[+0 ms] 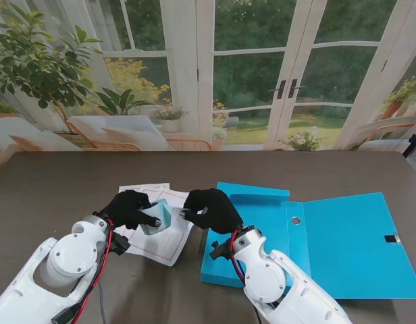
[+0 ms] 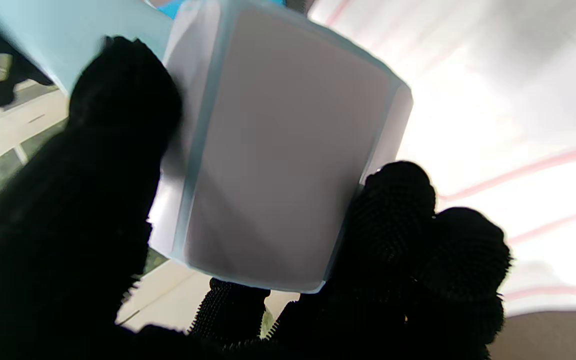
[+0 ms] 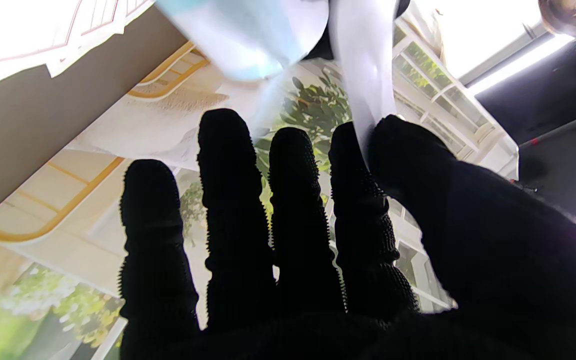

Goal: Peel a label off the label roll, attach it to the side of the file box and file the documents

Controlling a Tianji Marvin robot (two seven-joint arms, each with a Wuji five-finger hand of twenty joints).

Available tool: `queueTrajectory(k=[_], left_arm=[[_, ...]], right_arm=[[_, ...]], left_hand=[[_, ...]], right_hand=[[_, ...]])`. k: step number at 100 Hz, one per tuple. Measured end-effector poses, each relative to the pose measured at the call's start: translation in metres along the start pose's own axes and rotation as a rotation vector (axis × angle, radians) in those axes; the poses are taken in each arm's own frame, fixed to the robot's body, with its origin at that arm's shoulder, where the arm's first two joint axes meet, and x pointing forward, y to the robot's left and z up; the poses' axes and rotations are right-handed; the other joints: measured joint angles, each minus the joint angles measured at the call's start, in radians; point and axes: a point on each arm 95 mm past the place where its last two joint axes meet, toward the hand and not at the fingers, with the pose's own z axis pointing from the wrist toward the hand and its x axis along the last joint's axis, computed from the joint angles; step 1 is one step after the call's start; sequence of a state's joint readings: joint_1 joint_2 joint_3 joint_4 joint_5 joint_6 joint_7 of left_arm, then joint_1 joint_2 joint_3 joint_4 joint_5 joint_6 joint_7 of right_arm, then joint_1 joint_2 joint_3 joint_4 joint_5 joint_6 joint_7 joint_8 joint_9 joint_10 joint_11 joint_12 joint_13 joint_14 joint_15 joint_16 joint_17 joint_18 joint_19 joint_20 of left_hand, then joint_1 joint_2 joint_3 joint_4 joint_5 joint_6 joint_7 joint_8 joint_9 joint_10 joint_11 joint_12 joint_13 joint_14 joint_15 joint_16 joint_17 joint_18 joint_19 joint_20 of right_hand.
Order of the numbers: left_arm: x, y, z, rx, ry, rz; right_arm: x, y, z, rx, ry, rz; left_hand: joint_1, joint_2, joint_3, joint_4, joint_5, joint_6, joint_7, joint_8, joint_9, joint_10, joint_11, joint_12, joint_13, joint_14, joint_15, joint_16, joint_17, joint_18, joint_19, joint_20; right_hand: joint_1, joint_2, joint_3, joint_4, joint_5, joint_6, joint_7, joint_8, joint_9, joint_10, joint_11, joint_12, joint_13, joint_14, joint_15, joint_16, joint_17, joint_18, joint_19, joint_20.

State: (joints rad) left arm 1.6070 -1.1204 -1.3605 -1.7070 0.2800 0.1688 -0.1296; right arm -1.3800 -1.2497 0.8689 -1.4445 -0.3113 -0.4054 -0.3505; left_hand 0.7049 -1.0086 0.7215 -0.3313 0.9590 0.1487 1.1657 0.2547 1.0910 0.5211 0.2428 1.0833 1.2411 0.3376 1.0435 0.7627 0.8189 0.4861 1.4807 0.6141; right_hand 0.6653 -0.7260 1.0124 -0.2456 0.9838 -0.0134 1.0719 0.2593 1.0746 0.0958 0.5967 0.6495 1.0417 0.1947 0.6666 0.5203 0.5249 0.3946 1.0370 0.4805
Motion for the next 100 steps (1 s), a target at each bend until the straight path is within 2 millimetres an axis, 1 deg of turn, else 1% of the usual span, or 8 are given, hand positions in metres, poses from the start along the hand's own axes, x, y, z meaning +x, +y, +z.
queueTrajectory(k=[16, 23, 26, 50, 68, 100], left_arm=[[-0.009, -0.015, -0.009, 0.046, -0.032, 0.035], [-0.012, -0.021, -0.012, 0.067, -0.048, 0.083], [-0.014, -0.023, -0.013, 0.076, -0.056, 0.103], [-0.031, -0.041, -0.018, 0.146, -0.119, 0.230], [-0.050, -0.053, -0.020, 0.194, -0.193, 0.336], [-0.090, -0.071, -0.021, 0.344, -0.321, 0.432]], right_arm=[[-0.001, 0.012, 0.000, -0.038, -0.024, -0.010], [-0.002, 0.017, 0.001, -0.050, -0.032, -0.016], [-0.002, 0.018, 0.000, -0.054, -0.035, -0.019], [-0.007, 0.029, -0.003, -0.073, -0.059, -0.030], [-0.011, 0.033, -0.006, -0.075, -0.071, -0.037], [-0.021, 0.034, -0.013, -0.070, -0.091, -0.034]], left_hand=[[0.000, 0.001, 0.000, 0.000, -0.005, 0.000, 0.000, 0.001, 0.000, 0.000, 0.000, 0.000, 0.000, -0.001, 0.000, 0.000, -0.001, 0.000, 0.000, 0.000], [0.000, 0.001, 0.000, 0.000, -0.005, 0.000, 0.000, 0.002, 0.000, 0.000, 0.000, 0.000, 0.000, -0.001, 0.000, 0.000, -0.001, 0.000, 0.000, 0.000], [0.000, 0.001, 0.000, 0.000, -0.005, 0.000, 0.000, 0.002, 0.000, 0.000, 0.000, 0.000, 0.000, -0.001, 0.000, 0.000, -0.002, 0.000, 0.000, 0.000], [0.000, 0.001, 0.000, 0.000, -0.006, 0.000, 0.000, 0.003, 0.000, 0.000, 0.000, 0.000, 0.000, -0.003, -0.005, 0.001, -0.005, 0.000, 0.000, 0.000], [0.000, 0.002, 0.000, 0.000, -0.008, 0.000, 0.000, 0.007, 0.000, 0.000, 0.000, 0.000, 0.000, -0.003, -0.006, 0.001, -0.006, -0.001, 0.000, 0.000], [0.000, 0.013, 0.000, 0.000, -0.021, 0.000, 0.002, 0.018, 0.000, 0.000, 0.000, 0.000, 0.000, -0.007, -0.007, 0.001, -0.022, -0.003, 0.000, 0.000]], right_hand=[[0.000, 0.010, -0.002, -0.002, -0.001, 0.000, 0.000, 0.001, 0.000, 0.000, 0.000, 0.000, 0.000, 0.000, 0.000, 0.000, 0.000, 0.000, 0.000, 0.000], [0.000, 0.010, -0.005, -0.002, -0.001, 0.000, 0.000, 0.001, 0.000, 0.000, 0.000, 0.000, 0.000, 0.000, 0.000, 0.000, 0.000, 0.000, 0.000, 0.000], [0.008, 0.010, -0.021, -0.002, -0.001, 0.000, 0.000, 0.001, 0.000, 0.000, 0.000, 0.000, 0.000, 0.000, 0.000, 0.000, 0.000, 0.000, 0.000, 0.000], [0.009, 0.010, -0.023, -0.002, -0.001, 0.000, 0.000, 0.001, -0.001, 0.000, 0.007, -0.001, 0.000, 0.000, 0.000, 0.000, 0.000, 0.000, 0.000, 0.000], [0.010, 0.010, -0.023, -0.002, -0.001, 0.000, 0.000, 0.001, -0.001, 0.000, 0.007, -0.001, 0.000, 0.000, 0.000, 0.000, 0.000, 0.000, 0.000, 0.000], [0.010, 0.010, -0.023, -0.002, -0.001, 0.000, 0.000, 0.001, -0.002, 0.002, 0.007, -0.002, 0.000, 0.001, 0.000, 0.000, 0.000, 0.000, 0.000, 0.000]])
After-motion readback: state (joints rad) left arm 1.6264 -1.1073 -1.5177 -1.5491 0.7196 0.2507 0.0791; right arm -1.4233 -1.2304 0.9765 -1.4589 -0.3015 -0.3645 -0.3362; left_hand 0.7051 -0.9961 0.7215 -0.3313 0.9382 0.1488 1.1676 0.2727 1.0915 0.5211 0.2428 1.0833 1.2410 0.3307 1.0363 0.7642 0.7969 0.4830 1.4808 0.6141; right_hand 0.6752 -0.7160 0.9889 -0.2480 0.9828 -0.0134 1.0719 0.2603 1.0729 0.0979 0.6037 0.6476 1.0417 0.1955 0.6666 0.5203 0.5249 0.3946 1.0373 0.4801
